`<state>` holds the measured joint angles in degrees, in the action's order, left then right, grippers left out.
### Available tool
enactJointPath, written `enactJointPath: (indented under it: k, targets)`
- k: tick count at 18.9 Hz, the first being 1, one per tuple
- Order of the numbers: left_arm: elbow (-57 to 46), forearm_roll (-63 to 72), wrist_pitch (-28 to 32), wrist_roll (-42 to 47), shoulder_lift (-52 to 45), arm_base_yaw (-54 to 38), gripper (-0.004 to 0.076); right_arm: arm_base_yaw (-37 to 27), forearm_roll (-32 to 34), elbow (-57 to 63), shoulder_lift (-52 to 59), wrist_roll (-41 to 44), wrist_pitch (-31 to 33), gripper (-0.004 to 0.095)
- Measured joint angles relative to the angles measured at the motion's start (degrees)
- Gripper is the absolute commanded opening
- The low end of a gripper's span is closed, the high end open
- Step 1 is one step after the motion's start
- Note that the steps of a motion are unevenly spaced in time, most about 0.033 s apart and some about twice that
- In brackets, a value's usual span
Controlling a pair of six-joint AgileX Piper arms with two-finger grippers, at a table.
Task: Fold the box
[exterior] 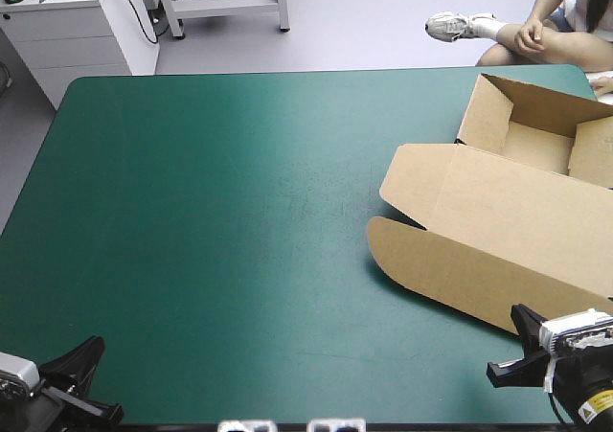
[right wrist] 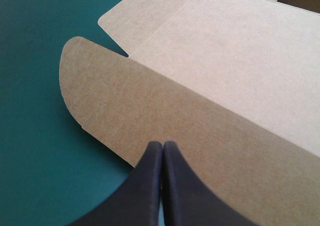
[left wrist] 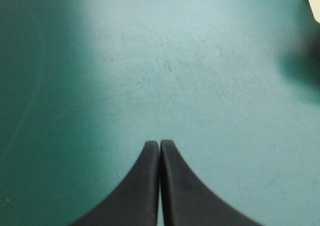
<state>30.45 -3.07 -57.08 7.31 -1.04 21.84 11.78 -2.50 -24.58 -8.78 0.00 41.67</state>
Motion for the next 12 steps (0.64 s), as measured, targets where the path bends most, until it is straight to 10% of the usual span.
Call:
enactJointPath:
  k: [12]
  targets:
    - [-2.0,1.1,-0.6,0.0,0.0,0.0,-0.0008,0.0,0.1,1.7,4.2,1.1,1.5,-0.002]
